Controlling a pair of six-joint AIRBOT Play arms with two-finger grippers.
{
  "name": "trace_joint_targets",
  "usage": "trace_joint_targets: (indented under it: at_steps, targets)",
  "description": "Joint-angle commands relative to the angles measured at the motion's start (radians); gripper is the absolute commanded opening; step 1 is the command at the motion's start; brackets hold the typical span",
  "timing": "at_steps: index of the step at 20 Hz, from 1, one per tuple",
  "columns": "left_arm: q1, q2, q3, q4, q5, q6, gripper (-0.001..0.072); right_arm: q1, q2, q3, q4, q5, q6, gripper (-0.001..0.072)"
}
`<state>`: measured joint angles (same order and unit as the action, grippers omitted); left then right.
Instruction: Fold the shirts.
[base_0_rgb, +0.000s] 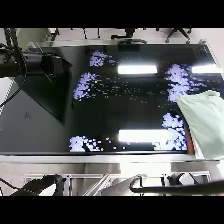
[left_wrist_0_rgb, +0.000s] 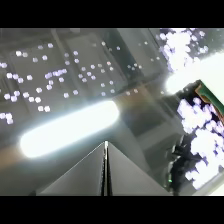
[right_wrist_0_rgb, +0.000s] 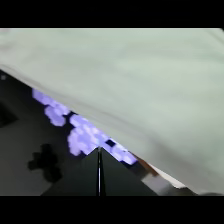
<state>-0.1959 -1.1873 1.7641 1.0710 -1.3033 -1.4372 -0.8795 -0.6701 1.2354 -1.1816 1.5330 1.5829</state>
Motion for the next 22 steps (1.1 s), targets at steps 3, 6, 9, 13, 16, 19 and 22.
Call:
trace_joint_targets:
  at_steps: [3,6,9,13,16,19,22]
  targets:
    - [-0.001,0.034,-0.047,-0.003,-0.005,0.012,0.0013,0.186,-0.12,0.012,0.374,-0.126,-0.086,0.0017]
    - [-0.001,0.133,-0.265,-0.003,-0.008,0.003,0.0013,0.443,-0.116,-0.003,0.262,-0.2,-0.122,0.0017]
    - [-0.001,0.26,-0.56,-0.047,0.008,-0.004,0.0013,0.759,-0.057,-0.137,0.117,-0.312,-0.12,0.0016]
    - [-0.001,0.415,-0.888,-0.156,0.091,-0.004,0.0014,1.092,0.079,-0.414,0.081,-0.463,-0.089,0.0016]
    - [-0.001,0.487,-0.99,-0.155,0.109,-0.004,0.0014,1.169,0.148,-0.504,0.082,-0.522,-0.061,0.0017]
    - [-0.001,0.537,-1.023,-0.148,0.137,-0.003,0.0015,1.169,0.153,-0.522,0.089,-0.519,-0.061,0.0018]
    - [-0.001,0.554,-1.025,-0.148,0.147,-0.004,0.0015,1.168,0.15,-0.522,0.145,-0.444,-0.061,0.0018]
